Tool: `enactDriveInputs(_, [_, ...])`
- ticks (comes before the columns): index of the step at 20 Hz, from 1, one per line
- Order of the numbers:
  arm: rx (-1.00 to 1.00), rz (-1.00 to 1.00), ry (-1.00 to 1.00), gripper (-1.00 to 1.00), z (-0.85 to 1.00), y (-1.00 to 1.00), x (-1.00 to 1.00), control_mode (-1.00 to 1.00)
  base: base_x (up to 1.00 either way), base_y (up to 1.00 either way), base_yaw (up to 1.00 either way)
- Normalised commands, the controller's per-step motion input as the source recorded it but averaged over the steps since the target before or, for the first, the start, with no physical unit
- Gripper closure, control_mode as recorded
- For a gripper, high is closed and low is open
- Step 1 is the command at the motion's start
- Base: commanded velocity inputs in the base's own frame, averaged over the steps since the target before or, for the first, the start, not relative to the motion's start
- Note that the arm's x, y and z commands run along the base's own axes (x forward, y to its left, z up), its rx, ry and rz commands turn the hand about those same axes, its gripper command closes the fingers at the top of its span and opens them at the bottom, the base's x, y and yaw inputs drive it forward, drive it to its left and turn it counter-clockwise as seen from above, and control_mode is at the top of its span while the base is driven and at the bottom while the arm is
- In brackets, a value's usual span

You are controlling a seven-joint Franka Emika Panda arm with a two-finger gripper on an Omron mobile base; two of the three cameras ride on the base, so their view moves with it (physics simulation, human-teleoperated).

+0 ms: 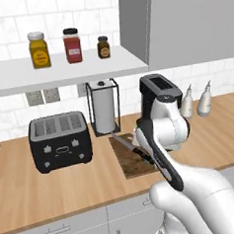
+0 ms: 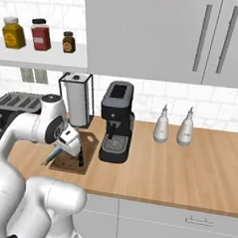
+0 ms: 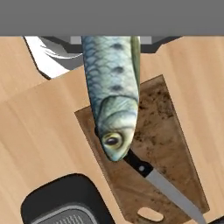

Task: Pick up the knife from the drawer and place it on the cutting board. Then place the meat from the plate to the cutting board.

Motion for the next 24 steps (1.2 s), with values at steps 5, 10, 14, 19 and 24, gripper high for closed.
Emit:
enactDriveInputs(5, [-0.07,0.03,0.06,1.0,-0.79,0.28,1.0,-1.0,0.0,0.0,0.0])
enactDriveInputs(10, [-0.03,-0.01,0.07,1.0,-0.35,0.0,0.91,-1.0,0.0,0.0,0.0])
enactDriveInputs(14, [0.0,-0.02,0.12,1.0,-0.15,0.03,0.83,-1.0,0.0,0.0,0.0])
enactDriveInputs(19, [0.0,0.0,0.13,1.0,-0.18,0.36,0.66,-1.0,0.0,0.0,0.0])
enactDriveInputs(24, [-0.03,0.0,0.12,-1.0,-0.61,0.16,0.35,-1.0,0.0,0.0,0.0])
